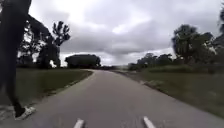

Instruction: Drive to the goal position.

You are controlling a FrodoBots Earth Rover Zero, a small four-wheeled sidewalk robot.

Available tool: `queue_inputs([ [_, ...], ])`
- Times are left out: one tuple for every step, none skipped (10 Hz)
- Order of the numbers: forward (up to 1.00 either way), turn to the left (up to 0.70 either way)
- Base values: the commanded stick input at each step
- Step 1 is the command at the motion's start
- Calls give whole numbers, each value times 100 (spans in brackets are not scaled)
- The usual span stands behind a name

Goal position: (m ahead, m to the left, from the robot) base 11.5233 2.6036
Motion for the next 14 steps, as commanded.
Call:
queue_inputs([
  [70, 0],
  [70, 0],
  [70, 0],
  [70, 0],
  [70, 0],
  [70, 0],
  [70, 0],
  [70, 0],
  [70, 0],
  [70, 0],
  [70, 0],
  [70, 0],
  [70, 0],
  [70, 0],
])
